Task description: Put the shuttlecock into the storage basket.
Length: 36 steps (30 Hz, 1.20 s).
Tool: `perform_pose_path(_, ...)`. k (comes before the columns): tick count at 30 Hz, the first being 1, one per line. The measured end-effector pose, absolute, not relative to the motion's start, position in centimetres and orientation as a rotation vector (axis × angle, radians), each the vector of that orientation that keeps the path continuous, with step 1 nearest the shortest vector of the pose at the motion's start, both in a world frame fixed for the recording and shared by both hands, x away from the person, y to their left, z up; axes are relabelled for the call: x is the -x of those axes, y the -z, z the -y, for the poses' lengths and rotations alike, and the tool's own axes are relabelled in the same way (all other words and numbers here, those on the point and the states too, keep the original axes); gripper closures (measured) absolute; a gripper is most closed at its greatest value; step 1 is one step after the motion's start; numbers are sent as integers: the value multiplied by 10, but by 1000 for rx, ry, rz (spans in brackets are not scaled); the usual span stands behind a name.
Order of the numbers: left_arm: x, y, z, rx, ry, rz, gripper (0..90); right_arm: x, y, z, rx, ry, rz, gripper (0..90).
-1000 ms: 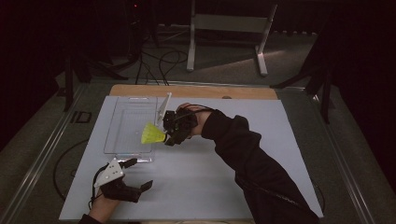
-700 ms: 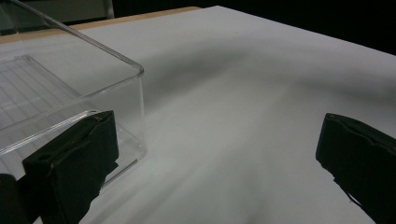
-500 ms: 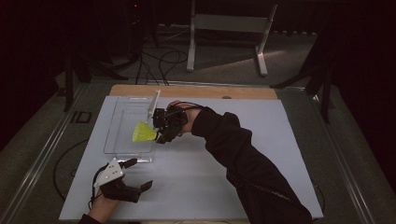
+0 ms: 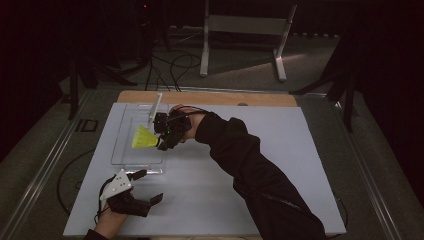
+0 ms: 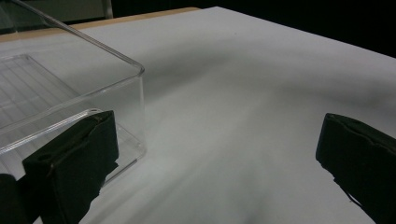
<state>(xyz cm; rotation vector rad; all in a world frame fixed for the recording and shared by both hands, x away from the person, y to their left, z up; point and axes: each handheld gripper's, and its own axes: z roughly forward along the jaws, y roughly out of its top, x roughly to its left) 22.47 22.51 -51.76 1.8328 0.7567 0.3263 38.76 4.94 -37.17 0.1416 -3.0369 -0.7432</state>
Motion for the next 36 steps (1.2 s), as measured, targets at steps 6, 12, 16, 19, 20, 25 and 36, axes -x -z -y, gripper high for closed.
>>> perform_pose_path(6, -225, 518, -225, -1832, -324, -755, 3, -392, 381, -59, -124, 710, 3041, 660)
perform_pose_path(12, -225, 518, -225, -1833, -326, -751, 3, -395, 391, -70, -99, 738, 3016, 660)
perform_pose_path(16, -224, 518, -225, -1833, -323, -751, 4, -397, 397, -75, -83, 757, 3008, 660)
perform_pose_path(19, -225, 518, -225, -1832, -321, -749, 4, -398, 402, -79, -79, 755, 3003, 660)
perform_pose_path(20, -225, 518, -225, -1833, -320, -748, 4, -398, 404, -80, -72, 748, 2999, 660)
perform_pose_path(25, -225, 518, -225, -1838, -319, -747, 3, -400, 411, -84, -46, 736, 3000, 660)
perform_pose_path(36, -225, 518, -225, -1836, -313, -749, 3, -405, 426, -89, 18, 720, 2984, 660)
